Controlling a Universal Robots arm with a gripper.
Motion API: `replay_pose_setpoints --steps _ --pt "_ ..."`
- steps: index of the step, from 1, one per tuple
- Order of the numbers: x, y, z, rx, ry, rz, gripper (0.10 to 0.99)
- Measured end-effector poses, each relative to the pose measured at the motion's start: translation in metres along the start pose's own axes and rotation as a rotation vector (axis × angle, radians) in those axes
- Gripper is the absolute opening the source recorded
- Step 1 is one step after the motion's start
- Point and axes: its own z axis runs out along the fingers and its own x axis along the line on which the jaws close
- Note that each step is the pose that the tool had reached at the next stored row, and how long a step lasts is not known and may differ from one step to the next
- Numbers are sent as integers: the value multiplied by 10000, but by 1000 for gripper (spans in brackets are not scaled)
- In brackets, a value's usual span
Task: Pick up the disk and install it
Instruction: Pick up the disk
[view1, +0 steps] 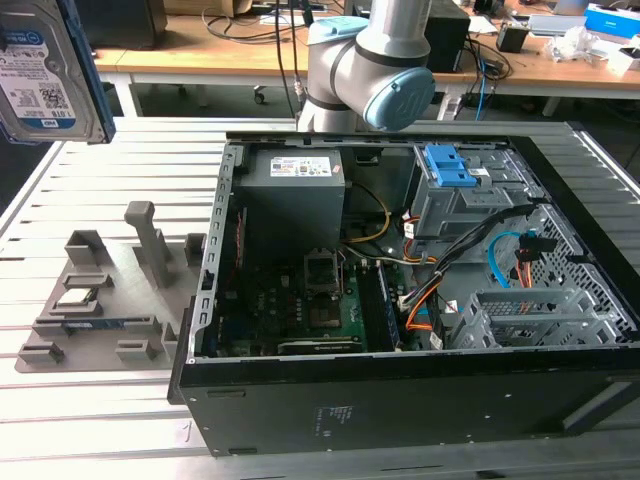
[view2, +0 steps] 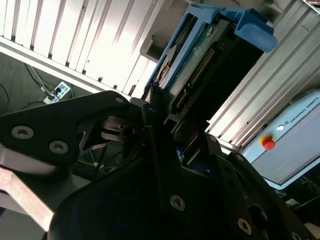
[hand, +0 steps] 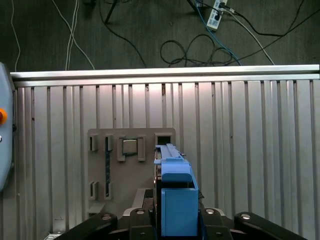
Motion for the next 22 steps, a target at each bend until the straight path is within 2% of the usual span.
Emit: replay_pose_setpoints --steps 6,13,18,22 --pt "2 3 -95 -1 1 0 365" --pt "3 1 -100 0 -4 -2 365" --pt "-1 -125 -106 -1 -5 0 365" --pt "-5 -320 -113 -1 -5 -1 365"
